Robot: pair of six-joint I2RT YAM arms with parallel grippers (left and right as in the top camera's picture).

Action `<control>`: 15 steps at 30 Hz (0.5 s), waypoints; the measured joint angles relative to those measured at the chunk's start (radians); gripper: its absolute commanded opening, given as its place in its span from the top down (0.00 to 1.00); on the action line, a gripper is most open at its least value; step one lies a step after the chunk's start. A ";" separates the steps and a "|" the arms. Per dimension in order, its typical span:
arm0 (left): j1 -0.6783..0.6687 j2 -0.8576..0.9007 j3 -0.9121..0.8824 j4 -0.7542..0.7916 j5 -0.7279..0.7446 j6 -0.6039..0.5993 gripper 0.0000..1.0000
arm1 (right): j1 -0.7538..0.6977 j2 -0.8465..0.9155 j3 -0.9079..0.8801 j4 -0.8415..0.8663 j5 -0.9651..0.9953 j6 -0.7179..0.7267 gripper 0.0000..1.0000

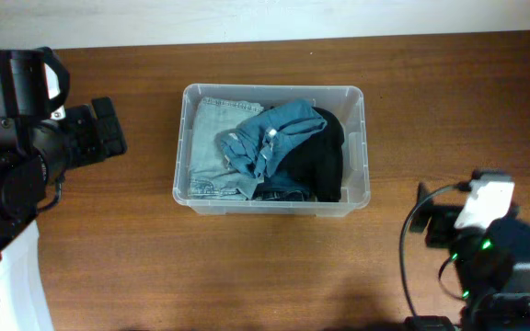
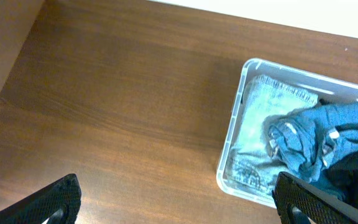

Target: Pack container

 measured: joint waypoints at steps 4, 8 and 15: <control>0.000 0.000 0.001 0.000 0.001 0.000 0.01 | -0.002 -0.207 -0.279 0.070 -0.015 0.001 0.02; 0.000 0.001 0.001 -0.001 0.001 0.000 0.01 | -0.002 -0.365 -0.447 0.129 -0.043 0.002 0.02; 0.000 0.001 0.001 0.000 0.001 0.000 0.01 | -0.002 -0.456 -0.592 0.200 -0.069 0.010 0.02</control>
